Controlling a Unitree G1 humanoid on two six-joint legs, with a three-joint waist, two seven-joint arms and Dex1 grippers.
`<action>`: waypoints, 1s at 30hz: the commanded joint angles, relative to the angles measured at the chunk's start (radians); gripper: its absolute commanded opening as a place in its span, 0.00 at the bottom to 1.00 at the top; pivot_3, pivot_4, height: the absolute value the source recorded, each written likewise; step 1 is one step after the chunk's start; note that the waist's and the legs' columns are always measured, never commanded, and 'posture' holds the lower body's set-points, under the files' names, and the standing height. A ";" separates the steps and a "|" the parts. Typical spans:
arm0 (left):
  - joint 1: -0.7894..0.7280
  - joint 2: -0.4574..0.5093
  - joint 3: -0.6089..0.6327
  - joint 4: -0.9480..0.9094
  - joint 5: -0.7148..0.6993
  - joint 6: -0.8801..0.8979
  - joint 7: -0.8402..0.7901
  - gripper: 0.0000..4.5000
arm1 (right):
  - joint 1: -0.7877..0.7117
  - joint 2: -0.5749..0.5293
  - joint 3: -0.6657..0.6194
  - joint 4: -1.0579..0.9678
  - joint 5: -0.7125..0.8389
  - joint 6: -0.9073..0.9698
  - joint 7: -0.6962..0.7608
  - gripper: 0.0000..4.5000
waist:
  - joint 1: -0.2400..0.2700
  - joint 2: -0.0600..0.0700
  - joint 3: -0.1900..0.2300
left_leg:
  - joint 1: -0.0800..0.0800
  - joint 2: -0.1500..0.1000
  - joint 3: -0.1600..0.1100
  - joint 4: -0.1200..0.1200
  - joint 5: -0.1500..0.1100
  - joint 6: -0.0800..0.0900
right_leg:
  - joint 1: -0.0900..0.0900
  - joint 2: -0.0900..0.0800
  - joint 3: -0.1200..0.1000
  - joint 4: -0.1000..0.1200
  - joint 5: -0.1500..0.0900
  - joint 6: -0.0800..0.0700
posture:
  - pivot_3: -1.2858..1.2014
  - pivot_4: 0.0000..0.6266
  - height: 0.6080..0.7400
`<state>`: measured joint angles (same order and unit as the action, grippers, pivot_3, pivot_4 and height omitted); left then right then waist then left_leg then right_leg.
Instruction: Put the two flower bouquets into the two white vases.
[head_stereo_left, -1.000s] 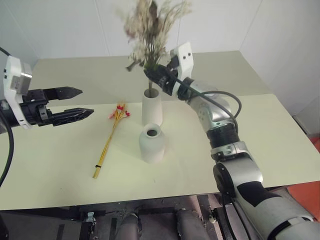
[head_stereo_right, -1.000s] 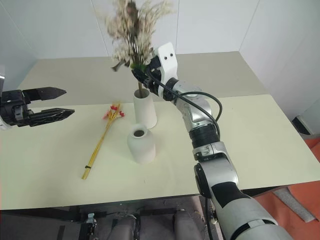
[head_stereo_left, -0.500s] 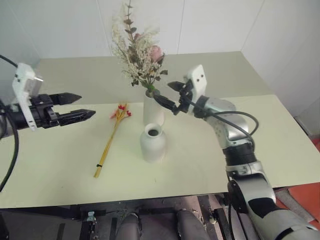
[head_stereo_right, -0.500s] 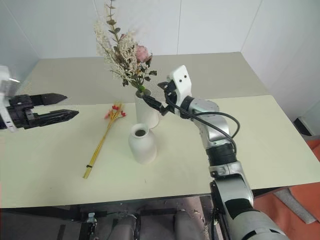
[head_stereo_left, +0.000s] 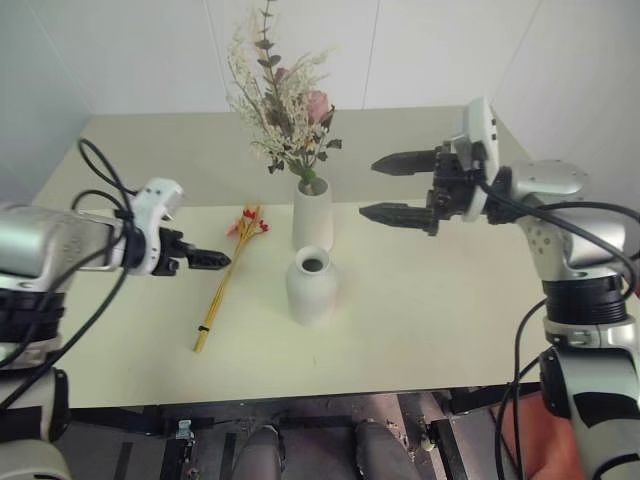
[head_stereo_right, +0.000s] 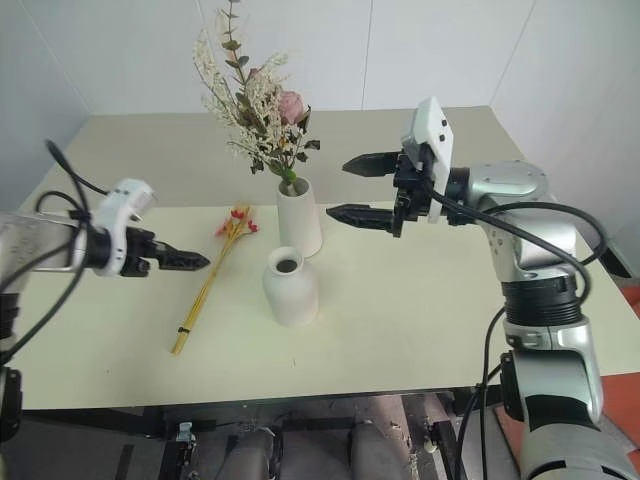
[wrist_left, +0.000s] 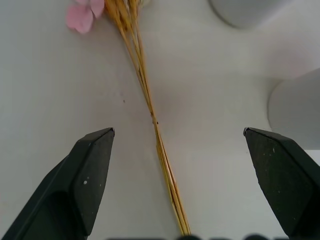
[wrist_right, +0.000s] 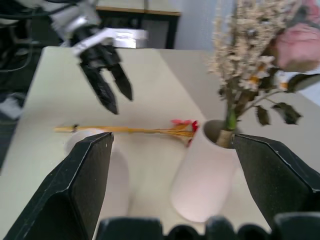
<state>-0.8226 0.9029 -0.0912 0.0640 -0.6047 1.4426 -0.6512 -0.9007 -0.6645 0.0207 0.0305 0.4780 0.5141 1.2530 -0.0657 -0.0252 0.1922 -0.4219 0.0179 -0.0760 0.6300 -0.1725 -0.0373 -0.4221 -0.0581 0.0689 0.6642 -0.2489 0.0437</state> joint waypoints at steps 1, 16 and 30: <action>-0.055 -0.035 -0.068 0.060 0.083 -0.043 0.027 1.00 | 0.019 -0.035 -0.012 -0.057 0.043 0.001 0.064 0.98 | -0.001 0.000 0.000 | 0.000 0.000 0.000 0.000 0.000 0.000 | 0.000 0.000 0.000 0.000 0.000 0.000 | 0.52 0.24 1.00; -0.152 -0.214 -0.234 0.352 0.331 -0.253 -0.012 0.66 | 0.138 -0.219 -0.050 -0.129 0.129 0.029 0.222 1.00 | 0.022 0.000 0.000 | 0.000 -0.002 0.000 0.003 0.000 0.000 | 0.002 -0.001 0.000 0.000 -0.001 0.002 | 0.52 0.24 1.00; -0.107 -0.141 -0.050 0.287 0.360 -0.228 0.028 0.01 | 0.150 -0.228 -0.044 -0.123 0.128 0.019 0.233 1.00 | 0.020 0.000 0.000 | -0.001 -0.002 0.000 0.003 0.000 0.000 | 0.000 -0.002 0.000 0.000 0.000 0.001 | 0.52 0.24 1.00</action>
<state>-0.9277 0.7350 -0.1952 0.4021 -0.2468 1.2066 -0.6353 -0.7411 -0.8789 -0.0051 -0.0774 0.6007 0.5528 1.4729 -0.0458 -0.0252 0.1922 -0.4232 0.0163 -0.0761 0.6325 -0.1725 -0.0373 -0.4217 -0.0597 0.0690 0.6642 -0.2494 0.0449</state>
